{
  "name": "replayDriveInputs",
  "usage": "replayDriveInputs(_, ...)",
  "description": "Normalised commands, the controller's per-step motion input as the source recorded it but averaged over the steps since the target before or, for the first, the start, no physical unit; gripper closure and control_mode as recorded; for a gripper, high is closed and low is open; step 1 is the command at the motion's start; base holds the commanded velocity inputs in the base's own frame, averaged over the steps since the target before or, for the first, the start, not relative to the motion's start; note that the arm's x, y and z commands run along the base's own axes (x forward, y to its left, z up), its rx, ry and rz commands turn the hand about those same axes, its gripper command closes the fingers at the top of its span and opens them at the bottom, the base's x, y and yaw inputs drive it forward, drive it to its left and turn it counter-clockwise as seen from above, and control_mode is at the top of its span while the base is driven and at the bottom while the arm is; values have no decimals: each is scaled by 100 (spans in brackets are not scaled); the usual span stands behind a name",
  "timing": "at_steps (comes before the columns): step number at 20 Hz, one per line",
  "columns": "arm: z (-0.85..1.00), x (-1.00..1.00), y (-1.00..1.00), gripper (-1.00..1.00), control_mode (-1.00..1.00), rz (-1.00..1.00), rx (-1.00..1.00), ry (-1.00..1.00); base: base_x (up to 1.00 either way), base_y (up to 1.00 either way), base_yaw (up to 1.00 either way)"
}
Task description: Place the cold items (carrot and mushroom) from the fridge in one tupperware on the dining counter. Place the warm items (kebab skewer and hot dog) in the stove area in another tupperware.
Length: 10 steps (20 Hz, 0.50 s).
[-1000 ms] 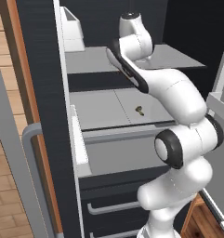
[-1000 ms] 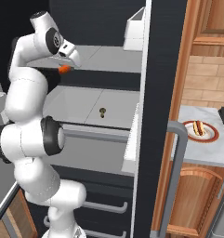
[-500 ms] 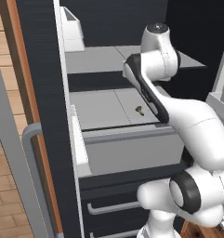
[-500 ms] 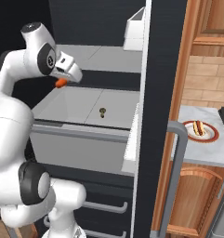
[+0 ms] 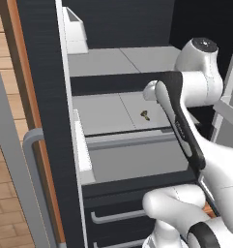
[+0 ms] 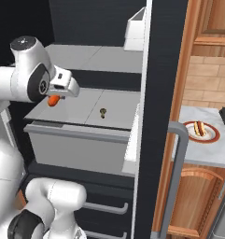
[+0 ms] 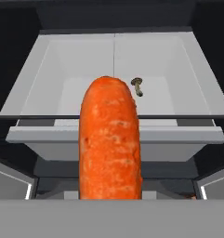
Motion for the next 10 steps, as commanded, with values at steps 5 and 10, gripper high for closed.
replayDriveInputs(5, -23, -100, 0, 100, -100, 15, -10, 3, 0, 0, 0)
replayDriveInputs(10, -65, -36, -15, 100, -100, -10, -14, 33, 0, 0, 0)
